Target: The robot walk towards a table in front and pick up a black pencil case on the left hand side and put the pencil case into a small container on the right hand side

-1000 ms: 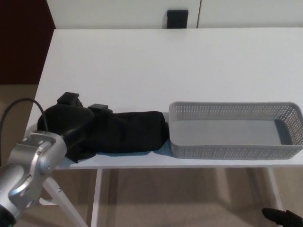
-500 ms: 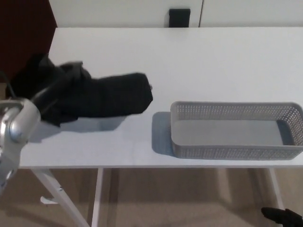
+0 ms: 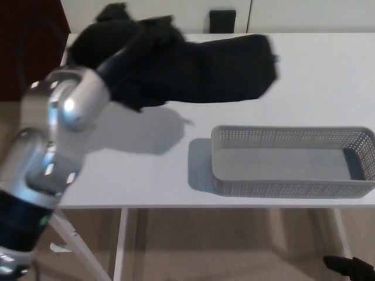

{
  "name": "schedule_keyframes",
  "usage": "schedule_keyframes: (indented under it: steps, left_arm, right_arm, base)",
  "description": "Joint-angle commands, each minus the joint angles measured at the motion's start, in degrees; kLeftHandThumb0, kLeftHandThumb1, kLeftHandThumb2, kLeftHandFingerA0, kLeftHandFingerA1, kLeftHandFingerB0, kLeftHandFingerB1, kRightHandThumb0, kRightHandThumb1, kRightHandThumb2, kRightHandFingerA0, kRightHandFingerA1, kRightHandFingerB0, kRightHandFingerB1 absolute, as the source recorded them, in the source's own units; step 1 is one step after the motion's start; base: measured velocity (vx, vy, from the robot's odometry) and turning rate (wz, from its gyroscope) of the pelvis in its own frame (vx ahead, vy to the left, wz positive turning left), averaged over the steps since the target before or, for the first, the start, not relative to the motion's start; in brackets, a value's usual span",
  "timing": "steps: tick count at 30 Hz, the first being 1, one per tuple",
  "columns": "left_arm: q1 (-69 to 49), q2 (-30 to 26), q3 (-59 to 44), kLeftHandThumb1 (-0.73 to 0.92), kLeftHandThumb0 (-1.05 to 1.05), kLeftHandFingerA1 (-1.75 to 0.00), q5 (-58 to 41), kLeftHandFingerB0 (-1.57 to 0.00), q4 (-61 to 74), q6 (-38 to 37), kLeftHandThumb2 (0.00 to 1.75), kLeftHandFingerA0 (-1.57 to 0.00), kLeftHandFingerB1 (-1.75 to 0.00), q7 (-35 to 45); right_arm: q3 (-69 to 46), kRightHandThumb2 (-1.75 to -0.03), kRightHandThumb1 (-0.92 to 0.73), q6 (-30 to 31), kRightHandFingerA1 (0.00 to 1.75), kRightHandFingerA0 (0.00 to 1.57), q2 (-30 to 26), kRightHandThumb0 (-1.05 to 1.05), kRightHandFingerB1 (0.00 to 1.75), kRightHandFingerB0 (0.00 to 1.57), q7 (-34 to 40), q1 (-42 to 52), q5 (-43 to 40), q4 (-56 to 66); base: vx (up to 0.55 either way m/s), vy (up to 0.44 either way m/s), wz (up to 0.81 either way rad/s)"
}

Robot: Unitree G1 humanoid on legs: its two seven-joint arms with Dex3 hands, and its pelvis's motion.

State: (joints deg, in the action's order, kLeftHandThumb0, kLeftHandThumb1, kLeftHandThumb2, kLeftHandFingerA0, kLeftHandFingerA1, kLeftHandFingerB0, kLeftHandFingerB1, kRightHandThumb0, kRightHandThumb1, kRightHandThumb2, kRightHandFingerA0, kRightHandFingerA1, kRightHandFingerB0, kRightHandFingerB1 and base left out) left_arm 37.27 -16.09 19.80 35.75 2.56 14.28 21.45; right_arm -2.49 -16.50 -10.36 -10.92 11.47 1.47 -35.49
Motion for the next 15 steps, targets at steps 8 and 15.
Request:
schedule_keyframes:
  steps: [8,15]
  left_arm:
    - [9.95,17.04,10.74,0.74,-0.26,-1.61,5.64,-0.75,0.00,16.47,0.64,-0.75,-0.57,4.67]
    - [10.59,26.58,14.36,0.70,-0.25,-1.26,5.87,-0.67,-6.92,19.21,0.61,-0.83,-0.52,0.54]
  right_arm:
    - [0.11,-0.78,-0.47,0.68,0.54,0.61,-0.69,-0.57,0.48,0.36,-0.16,1.13,0.20,1.01]
    - [1.10,-0.78,-0.48,0.95,0.54,0.61,-0.87,-0.56,0.48,0.36,0.49,0.80,1.47,1.92]
  base:
    - [0.00,0.000,0.00]
    - [0.00,0.000,0.00]
